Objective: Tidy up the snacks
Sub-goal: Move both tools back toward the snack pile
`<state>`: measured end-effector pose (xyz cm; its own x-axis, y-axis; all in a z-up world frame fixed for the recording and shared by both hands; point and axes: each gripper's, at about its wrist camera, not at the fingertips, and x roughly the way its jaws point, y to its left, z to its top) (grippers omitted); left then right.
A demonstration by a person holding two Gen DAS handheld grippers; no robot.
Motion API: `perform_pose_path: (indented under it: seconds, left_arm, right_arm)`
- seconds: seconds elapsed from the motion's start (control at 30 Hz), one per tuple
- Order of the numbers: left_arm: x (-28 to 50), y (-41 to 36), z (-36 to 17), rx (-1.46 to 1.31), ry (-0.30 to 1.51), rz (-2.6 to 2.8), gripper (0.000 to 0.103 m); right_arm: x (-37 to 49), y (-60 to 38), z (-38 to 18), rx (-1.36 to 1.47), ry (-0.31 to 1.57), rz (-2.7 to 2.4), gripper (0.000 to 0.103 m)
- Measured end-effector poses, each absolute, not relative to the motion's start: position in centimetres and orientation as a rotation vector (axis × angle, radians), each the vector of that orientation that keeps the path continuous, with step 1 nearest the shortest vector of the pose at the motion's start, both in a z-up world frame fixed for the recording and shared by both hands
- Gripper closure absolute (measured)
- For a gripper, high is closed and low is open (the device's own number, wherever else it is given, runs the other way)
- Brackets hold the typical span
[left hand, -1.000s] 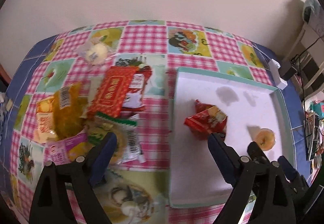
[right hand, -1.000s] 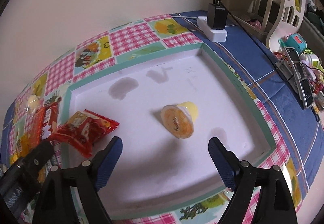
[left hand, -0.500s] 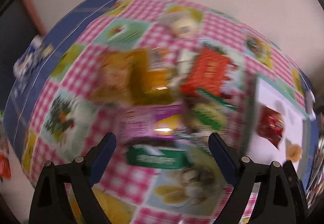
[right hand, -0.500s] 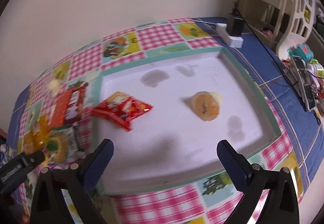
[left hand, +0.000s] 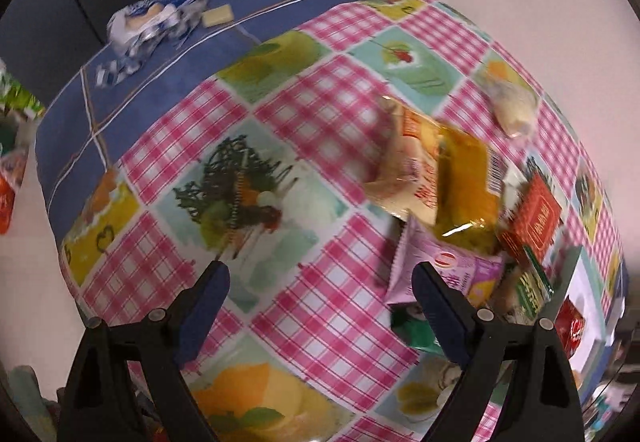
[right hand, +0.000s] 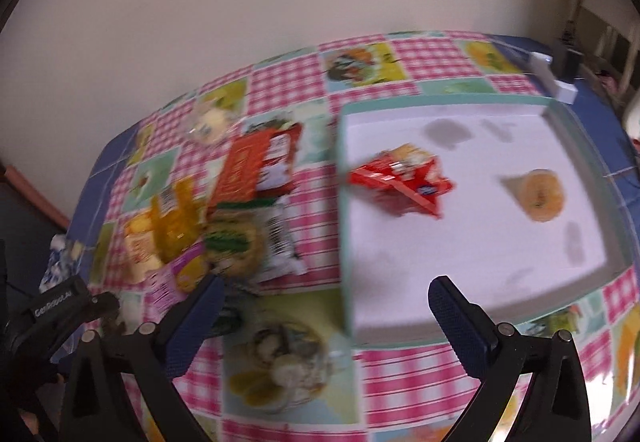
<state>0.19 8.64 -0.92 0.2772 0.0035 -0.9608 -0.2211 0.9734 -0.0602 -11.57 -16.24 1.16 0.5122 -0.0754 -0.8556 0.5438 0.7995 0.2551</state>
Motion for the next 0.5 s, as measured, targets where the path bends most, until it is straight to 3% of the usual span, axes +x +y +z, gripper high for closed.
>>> perform_pose_path:
  seconds: [0.5]
  left_arm:
    - [0.9,10.6,-5.5,-0.159,1.422,0.28,0.01]
  right_arm:
    - [-7.9,-10.5,-2.0,0.457,1.112,-0.228,0.0]
